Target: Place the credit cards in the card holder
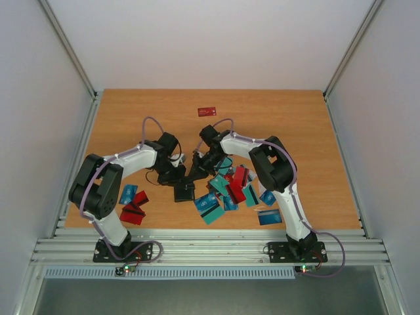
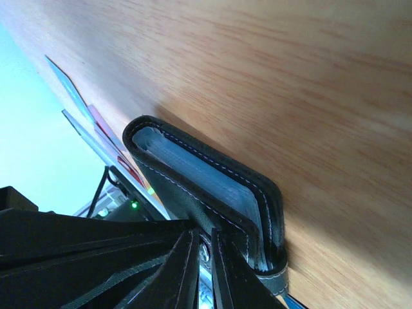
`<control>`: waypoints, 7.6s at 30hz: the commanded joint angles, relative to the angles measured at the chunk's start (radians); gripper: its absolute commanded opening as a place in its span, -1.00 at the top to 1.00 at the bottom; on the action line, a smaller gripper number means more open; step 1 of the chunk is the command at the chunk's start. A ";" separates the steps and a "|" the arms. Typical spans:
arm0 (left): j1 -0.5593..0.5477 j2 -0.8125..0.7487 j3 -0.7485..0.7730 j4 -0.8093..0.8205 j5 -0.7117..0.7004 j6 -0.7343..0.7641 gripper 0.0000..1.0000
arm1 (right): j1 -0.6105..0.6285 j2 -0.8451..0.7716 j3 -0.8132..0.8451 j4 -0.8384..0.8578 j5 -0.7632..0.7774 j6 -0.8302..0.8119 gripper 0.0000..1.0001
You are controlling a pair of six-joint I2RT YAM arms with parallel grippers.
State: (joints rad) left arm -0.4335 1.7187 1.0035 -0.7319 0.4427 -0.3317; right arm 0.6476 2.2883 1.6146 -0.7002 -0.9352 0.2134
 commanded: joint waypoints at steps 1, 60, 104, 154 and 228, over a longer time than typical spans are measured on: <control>-0.005 -0.017 -0.007 -0.030 -0.015 0.005 1.00 | 0.003 0.064 -0.022 -0.028 0.054 -0.037 0.83; -0.017 -0.022 -0.016 0.036 -0.016 -0.005 1.00 | 0.029 -0.146 -0.226 0.249 -0.096 0.114 0.77; -0.017 0.004 -0.051 0.066 -0.026 -0.016 0.99 | 0.049 -0.045 -0.273 0.261 -0.007 0.060 0.92; 0.164 -0.473 0.208 -0.077 -0.499 0.151 -0.99 | -0.300 -0.983 -0.237 -0.084 0.818 -0.285 -0.97; 0.466 -0.158 -0.603 1.634 -0.361 0.327 -0.99 | -0.704 -0.695 -1.182 1.516 0.836 -0.673 -0.97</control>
State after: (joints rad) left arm 0.0368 1.5581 0.3962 0.8055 0.1020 -0.0216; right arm -0.0570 1.5925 0.4049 0.7780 -0.0914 -0.4698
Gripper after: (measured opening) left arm 0.994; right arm 0.986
